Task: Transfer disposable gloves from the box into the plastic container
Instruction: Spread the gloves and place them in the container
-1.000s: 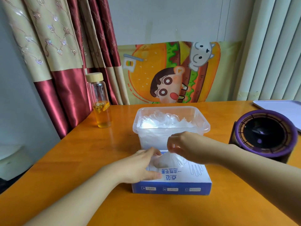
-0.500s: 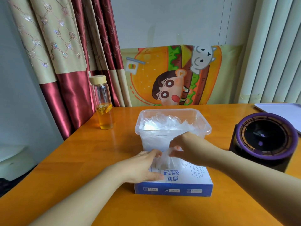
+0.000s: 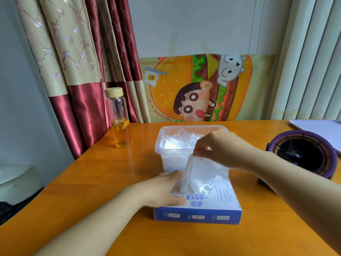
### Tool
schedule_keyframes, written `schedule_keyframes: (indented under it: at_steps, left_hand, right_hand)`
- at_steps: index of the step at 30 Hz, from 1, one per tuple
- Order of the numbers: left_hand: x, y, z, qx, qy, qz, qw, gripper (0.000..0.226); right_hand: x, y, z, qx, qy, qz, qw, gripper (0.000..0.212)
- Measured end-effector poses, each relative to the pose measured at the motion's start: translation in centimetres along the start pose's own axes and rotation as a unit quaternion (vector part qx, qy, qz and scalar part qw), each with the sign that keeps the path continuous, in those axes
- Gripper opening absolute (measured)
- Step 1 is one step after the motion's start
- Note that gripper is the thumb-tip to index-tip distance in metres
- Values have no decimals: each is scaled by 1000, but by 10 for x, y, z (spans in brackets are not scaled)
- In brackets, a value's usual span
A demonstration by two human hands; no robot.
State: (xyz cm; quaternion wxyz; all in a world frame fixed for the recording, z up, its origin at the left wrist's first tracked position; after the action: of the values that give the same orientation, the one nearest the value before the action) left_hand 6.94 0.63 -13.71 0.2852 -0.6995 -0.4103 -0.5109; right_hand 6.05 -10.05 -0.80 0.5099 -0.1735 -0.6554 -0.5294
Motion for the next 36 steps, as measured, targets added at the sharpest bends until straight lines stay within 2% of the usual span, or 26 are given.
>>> schedule_keyframes:
  at_steps: [5,12,21,25,29,33,36]
  left_hand:
    - [0,1,-2,-1,11,3,1000,73]
    - [-1,2,-1,-5,21,5,1000,70]
    - [2,1,-3,-6,5,2,1000,72]
    - [6,-1,-7,-14,-31,-3,999,70]
    - [5,1,0,2,-34,-19,999,84]
    - [23,2,1,9,-125,-45,991,96]
    - [64,2,0,26,-230,-99,968,110]
  right_hand:
    - [13,4,7,50,-58,8,997,26]
    - [21,8,2,41,-98,-5,994,40]
    - [53,19,-4,23,-105,-96,990,44]
    - [65,23,-13,-11,-69,-194,979,50]
    - [89,23,-33,-104,13,-297,949,55]
    - [102,27,-61,-164,81,-336,924,57]
    - [105,33,-76,-191,128,-341,912,57]
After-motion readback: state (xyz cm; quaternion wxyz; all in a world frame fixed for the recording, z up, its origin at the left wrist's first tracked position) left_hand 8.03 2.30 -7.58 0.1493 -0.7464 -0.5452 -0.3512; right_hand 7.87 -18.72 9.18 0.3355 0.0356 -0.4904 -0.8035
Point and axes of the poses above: each hand's wrist, its own y-axis towards the middle knuckle, its own x-axis out of the back of the hand, z = x × y, the point moved 9 cm from there along y, towards the middle knuckle, and after that the axes turned 14 degrees about -z, right-handed, at the moved point
